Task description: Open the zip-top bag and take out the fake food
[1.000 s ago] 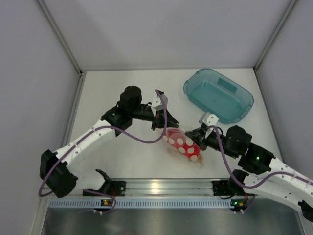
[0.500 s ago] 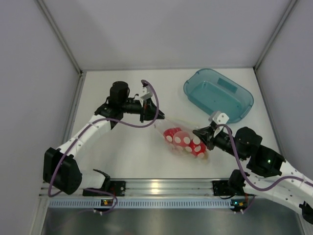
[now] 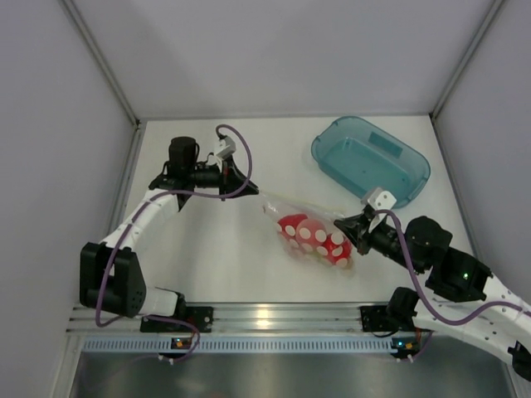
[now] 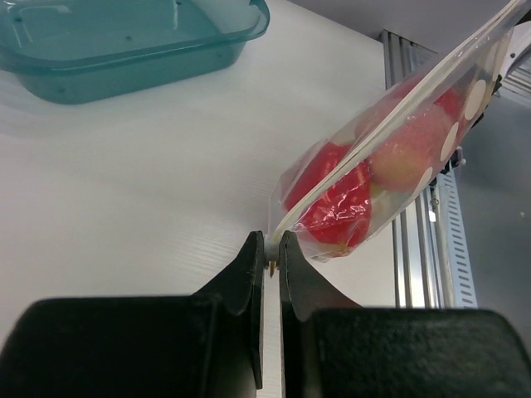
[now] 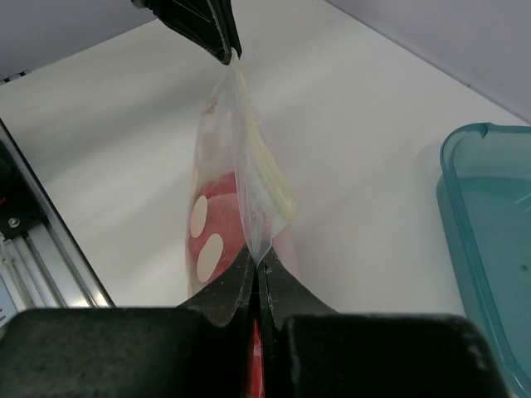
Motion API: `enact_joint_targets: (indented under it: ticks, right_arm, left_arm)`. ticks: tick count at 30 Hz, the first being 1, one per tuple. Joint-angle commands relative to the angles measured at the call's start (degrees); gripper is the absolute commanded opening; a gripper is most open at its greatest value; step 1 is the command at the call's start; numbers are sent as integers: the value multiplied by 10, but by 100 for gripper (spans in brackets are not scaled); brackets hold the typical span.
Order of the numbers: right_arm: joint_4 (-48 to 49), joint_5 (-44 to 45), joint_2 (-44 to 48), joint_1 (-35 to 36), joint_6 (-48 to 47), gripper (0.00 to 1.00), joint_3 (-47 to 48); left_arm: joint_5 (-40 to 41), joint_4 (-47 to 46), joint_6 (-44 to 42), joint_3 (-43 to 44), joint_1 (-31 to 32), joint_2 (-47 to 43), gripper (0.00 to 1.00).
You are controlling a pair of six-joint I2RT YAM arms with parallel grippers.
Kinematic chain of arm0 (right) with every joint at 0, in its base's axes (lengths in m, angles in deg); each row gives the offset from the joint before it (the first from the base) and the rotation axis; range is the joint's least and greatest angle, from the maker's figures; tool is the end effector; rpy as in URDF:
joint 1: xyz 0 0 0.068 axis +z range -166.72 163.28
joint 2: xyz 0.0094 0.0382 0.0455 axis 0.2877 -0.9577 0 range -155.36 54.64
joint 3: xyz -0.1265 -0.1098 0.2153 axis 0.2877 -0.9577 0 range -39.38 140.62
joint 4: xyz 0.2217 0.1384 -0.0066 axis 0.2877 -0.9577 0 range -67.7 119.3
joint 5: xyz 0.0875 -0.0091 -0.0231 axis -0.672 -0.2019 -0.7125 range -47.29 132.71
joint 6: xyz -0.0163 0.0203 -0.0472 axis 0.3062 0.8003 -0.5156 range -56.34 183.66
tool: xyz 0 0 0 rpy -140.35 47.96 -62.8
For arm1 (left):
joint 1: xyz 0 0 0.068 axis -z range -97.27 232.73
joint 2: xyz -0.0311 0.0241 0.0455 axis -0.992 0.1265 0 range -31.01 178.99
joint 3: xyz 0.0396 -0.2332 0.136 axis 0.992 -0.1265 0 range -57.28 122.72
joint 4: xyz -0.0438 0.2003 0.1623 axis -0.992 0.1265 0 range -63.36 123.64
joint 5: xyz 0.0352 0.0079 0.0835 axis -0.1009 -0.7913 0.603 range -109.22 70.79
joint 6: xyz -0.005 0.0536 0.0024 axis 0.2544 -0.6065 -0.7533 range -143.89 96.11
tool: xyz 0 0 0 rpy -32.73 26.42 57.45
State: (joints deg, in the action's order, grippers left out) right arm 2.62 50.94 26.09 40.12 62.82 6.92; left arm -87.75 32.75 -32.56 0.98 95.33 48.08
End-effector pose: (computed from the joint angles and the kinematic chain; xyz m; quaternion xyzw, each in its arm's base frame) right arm 0.0651 0.0902 0.3546 -0.3249 0.6865 0.2562 0.5979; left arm 0.2836 -0.0973 0.3024 0.4194 0.6379 -0.4945 0.4155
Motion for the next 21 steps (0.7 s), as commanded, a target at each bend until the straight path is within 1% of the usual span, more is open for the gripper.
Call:
enact_joint_targets:
  ticks: [1,3,5,6,7,8,9,11,12,16,19,21]
  right_arm:
    - [20,-1,13,8,3,0,35]
    - [28,-8,3,8,4,0,30]
    - [36,-25,-2,8,4,0,25]
    - [38,-33,-4,8,4,0,19]
    - [43,-37,-4,8,4,0,15]
    - [45,-38,-2,8,3,0,9]
    - [47,-40,-2,8,3,0,6]
    - [48,-42,1,8,1,0,2]
    - [45,-42,1,8,1,0,1]
    - [38,-61,-2,8,-5,0,2]
    - [40,-73,-4,8,-8,0,1]
    - [40,-73,-6,8,-9,0,0]
  left_arm:
    - [4,-8,-5,12,-27,18,0]
    - [9,-8,8,15,-24,16,2]
    - [24,-8,21,24,-17,4,22]
    - [44,-8,24,27,-6,-2,33]
    - [54,-8,25,33,4,-13,49]
    - [65,-9,30,38,15,-18,58]
    - [101,-9,32,45,39,-23,70]
    - [133,-8,30,53,66,-34,70]
    - [149,-11,30,58,91,-36,71]
    - [200,-26,35,82,139,-39,75]
    - [200,-44,46,92,160,-35,76]
    - [173,-44,45,98,169,-29,74]
